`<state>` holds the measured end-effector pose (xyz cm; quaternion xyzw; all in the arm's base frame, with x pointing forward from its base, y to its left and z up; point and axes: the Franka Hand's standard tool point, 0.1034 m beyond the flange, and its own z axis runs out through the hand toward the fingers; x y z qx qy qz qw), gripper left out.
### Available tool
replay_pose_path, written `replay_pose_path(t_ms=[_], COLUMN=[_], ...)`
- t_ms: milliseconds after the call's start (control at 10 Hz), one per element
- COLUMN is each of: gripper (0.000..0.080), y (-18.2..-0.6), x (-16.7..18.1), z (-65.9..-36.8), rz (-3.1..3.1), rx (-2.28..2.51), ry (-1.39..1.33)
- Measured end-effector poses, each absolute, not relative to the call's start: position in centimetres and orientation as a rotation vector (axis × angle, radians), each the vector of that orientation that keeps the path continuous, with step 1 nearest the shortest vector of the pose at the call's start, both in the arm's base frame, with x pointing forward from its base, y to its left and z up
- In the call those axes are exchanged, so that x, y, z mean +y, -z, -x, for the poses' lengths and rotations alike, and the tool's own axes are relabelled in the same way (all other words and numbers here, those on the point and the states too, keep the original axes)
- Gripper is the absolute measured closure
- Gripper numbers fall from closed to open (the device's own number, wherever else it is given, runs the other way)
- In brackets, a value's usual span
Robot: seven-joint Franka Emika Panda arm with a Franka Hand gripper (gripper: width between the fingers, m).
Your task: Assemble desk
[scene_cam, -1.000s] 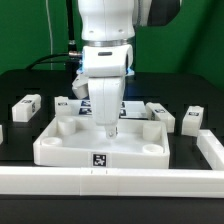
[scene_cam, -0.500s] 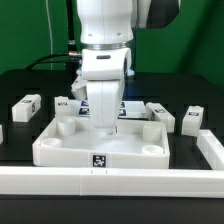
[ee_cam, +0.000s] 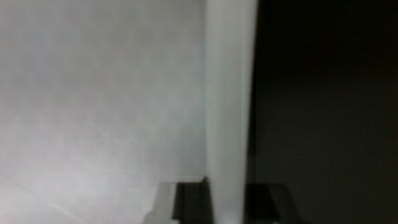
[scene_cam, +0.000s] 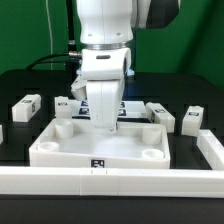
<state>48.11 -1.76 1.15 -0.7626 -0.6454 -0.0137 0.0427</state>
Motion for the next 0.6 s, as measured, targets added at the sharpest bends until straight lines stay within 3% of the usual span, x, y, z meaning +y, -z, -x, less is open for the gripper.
replay_pose_path(t_ms=[400,600], gripper=[0.0742,0.0742], y=[-1.2,-1.1], x=[-1.7,-0.5], z=[-48.4,-50.1], rz=[2.296,2.197], rx=[-2.026,-2.169], ry=[0.039,0.035])
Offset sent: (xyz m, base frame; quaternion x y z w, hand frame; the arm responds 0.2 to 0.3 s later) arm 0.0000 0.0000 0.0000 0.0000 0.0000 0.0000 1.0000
